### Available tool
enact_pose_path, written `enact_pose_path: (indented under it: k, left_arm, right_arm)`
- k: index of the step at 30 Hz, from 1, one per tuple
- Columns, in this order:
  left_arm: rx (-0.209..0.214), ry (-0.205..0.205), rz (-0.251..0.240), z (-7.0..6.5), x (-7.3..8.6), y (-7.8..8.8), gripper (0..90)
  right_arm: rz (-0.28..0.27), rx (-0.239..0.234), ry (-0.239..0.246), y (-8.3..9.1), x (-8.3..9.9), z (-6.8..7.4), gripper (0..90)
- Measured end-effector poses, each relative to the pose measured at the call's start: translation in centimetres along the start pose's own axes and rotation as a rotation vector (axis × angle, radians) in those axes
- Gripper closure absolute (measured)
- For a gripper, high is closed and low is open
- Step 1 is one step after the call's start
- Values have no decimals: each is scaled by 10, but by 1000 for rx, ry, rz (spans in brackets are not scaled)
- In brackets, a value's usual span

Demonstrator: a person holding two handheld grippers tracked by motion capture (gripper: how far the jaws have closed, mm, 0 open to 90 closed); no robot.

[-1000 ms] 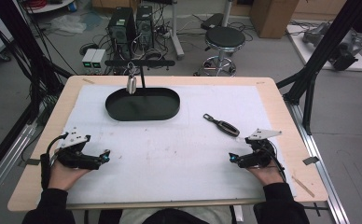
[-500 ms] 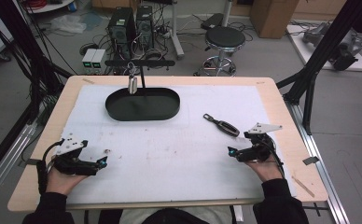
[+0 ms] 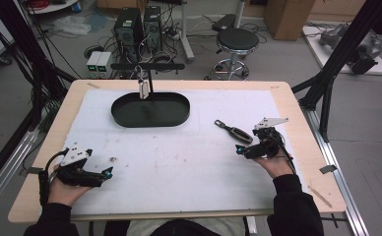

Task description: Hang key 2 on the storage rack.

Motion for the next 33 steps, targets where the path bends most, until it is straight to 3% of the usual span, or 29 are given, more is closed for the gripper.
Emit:
enact_pose_path:
  k: [10, 26, 33]
  left_arm:
    - [-2, 5, 0, 4, 5, 4, 18]
    - [26, -12, -23, 1, 5, 5, 18]
    - [30, -7, -19, 2, 6, 3, 17]
  right_arm:
    - [36, 18, 52, -10, -21, 8, 20]
    - [154, 33, 107, -34, -42, 14, 20]
    - [164, 28, 92, -42, -50, 11, 20]
Point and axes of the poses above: each handheld gripper's, and its own axes: y roughly backward along the jaws, x roughly out of its underside, z roughly to its left, the point moved 9 cm from there along -y, roughly forward along the jaws, and after that the axes turned 13 degrees about -y, right-handed, at the moved point
